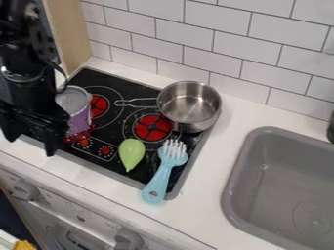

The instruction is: Move the purple can to the back side of the left burner

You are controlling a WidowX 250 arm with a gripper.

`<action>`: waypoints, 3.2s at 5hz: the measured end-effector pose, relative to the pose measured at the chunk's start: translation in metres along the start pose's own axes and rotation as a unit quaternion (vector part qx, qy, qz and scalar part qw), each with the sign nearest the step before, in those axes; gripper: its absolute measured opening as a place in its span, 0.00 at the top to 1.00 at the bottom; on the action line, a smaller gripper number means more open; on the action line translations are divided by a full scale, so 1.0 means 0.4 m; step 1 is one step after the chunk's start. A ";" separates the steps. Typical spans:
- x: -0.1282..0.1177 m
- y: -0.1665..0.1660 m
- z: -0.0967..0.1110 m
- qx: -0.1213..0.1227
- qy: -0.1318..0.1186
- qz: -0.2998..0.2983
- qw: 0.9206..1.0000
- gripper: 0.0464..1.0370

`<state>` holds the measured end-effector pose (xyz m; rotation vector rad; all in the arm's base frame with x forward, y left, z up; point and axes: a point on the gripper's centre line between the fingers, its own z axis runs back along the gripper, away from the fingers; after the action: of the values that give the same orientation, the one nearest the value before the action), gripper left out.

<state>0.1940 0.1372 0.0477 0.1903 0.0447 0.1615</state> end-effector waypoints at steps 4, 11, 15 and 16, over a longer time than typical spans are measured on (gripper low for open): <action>0.201 -0.035 -0.041 -0.008 0.018 0.065 0.998 0.04; 0.354 -0.004 0.082 -0.021 -0.045 0.074 0.996 0.04; 0.299 0.043 0.217 -0.003 -0.065 0.038 0.997 0.04; 0.298 0.044 0.217 -0.003 -0.065 0.039 0.997 0.04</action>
<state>0.3141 0.1577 0.1326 0.1953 -0.0924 0.2270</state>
